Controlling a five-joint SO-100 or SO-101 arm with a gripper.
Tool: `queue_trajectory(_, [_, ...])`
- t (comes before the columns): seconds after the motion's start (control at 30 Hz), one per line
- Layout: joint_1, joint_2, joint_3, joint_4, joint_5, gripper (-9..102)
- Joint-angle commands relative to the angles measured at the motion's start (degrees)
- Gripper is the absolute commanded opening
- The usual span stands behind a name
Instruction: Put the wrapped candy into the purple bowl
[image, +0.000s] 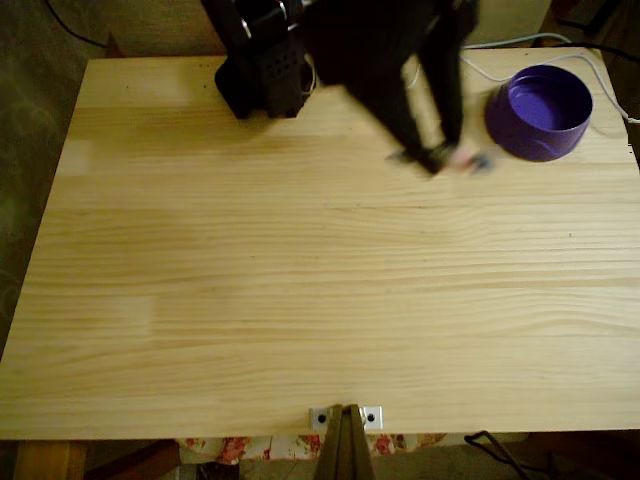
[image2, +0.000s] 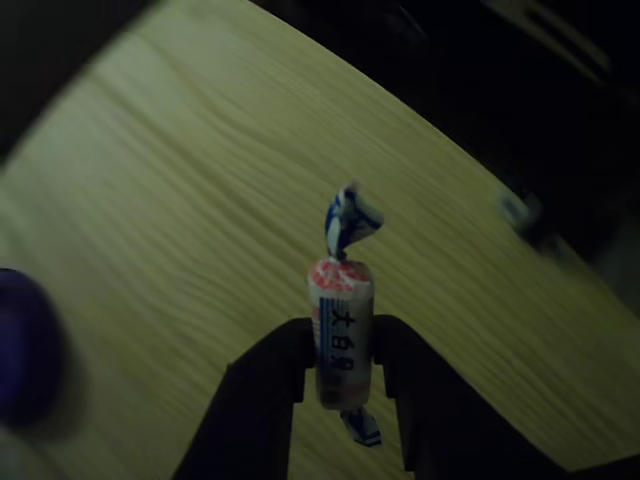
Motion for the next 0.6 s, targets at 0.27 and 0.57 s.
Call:
queue_trajectory(0.27, [-16.52,-10.02,-11.43,-4.92,5.45,1])
queue_trajectory(0.57, [-24.96,-20.3,-12.3,-5.19,3.87,1])
